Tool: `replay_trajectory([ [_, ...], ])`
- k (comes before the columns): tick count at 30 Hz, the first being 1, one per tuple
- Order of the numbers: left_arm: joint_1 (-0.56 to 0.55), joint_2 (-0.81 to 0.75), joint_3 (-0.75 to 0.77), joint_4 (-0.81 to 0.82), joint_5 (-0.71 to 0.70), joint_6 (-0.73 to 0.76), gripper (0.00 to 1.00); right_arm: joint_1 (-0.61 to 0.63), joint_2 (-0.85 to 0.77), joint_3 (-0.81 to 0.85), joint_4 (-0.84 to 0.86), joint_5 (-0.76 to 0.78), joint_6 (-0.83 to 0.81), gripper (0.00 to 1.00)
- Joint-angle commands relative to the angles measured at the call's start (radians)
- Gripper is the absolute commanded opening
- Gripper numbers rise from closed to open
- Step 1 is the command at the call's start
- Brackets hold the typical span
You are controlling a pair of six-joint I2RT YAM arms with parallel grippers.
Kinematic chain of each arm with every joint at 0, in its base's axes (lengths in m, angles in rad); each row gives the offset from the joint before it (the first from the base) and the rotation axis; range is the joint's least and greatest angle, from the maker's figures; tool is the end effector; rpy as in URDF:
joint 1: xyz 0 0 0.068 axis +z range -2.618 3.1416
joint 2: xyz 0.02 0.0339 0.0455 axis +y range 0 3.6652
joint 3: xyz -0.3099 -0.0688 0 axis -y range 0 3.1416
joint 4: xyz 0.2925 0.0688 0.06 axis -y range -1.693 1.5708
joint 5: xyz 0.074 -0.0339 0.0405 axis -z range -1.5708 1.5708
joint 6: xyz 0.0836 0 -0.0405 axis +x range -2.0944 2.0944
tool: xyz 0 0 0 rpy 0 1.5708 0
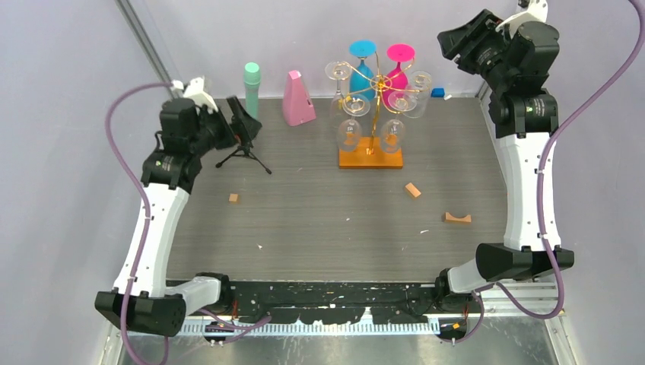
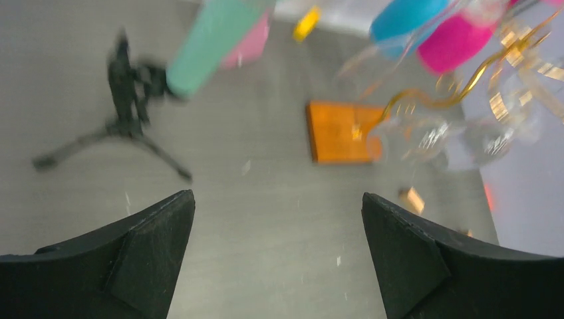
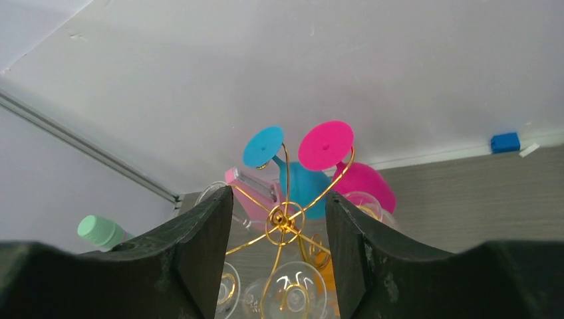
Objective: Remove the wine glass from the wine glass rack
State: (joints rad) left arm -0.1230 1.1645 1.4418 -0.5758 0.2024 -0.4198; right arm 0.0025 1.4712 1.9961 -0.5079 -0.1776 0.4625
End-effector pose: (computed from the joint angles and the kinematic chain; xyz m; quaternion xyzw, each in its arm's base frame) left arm 0.3070 -0.0549 0.4901 -0.0590 0.8004 -0.2367 0.5476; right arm 0.3685 0.0157 0.6230 0.0976 0.6943 0.2242 0.6768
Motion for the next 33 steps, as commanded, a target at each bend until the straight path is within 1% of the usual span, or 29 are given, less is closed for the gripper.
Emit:
replay_trajectory([
  [1, 0.001, -0.082, -0.177, -0.077, 0.074, -0.094, 1.00, -0.002, -0.022, -0.028, -0.063, 0.042, 0.136, 0.58],
  [2, 0.001, -0.107, -0.206, -0.083, 0.069, -0.103, 1.00, -0.002, -0.030, -0.032, -0.081, 0.050, 0.151, 0.58],
  [6, 0.001, -0.183, -0.276, -0.111, 0.050, -0.148, 1.00, -0.002, -0.091, -0.054, -0.100, -0.030, 0.202, 0.58],
  [9, 0.001, -0.220, -0.317, -0.125, 0.055, -0.192, 1.00, -0.002, -0.120, -0.075, -0.163, -0.048, 0.227, 0.58],
  [13, -0.004, -0.280, -0.365, -0.153, -0.052, -0.281, 1.00, -0.002, -0.166, -0.127, -0.278, 0.001, 0.258, 0.58],
  [15, -0.018, -0.292, -0.373, -0.169, -0.079, -0.285, 1.00, -0.002, -0.174, -0.143, -0.328, -0.005, 0.270, 0.58],
  [17, -0.027, -0.306, -0.399, -0.152, -0.060, -0.255, 1.00, -0.002, -0.189, -0.189, -0.331, -0.026, 0.294, 0.58],
  [20, -0.029, -0.329, -0.439, -0.118, -0.025, -0.225, 1.00, -0.002, -0.222, -0.296, -0.275, -0.072, 0.358, 0.58],
  [22, -0.029, -0.337, -0.454, -0.105, -0.019, -0.224, 1.00, -0.002, -0.237, -0.363, -0.234, -0.096, 0.384, 0.60],
  [25, -0.029, -0.363, -0.474, -0.071, 0.009, -0.213, 1.00, -0.002, -0.266, -0.455, -0.127, -0.116, 0.415, 0.71],
  [27, -0.029, -0.383, -0.505, 0.012, 0.101, -0.190, 1.00, -0.002, -0.269, -0.517, -0.043, -0.126, 0.475, 0.74],
  [30, -0.029, -0.379, -0.536, 0.097, 0.203, -0.207, 1.00, -0.002, -0.246, -0.567, 0.034, -0.169, 0.535, 0.74],
  [32, -0.029, -0.356, -0.535, 0.107, 0.231, -0.211, 1.00, -0.002, -0.236, -0.605, 0.090, -0.173, 0.584, 0.74],
  [33, -0.029, -0.341, -0.527, 0.097, 0.235, -0.210, 1.00, -0.002, -0.238, -0.637, 0.144, -0.170, 0.621, 0.73],
])
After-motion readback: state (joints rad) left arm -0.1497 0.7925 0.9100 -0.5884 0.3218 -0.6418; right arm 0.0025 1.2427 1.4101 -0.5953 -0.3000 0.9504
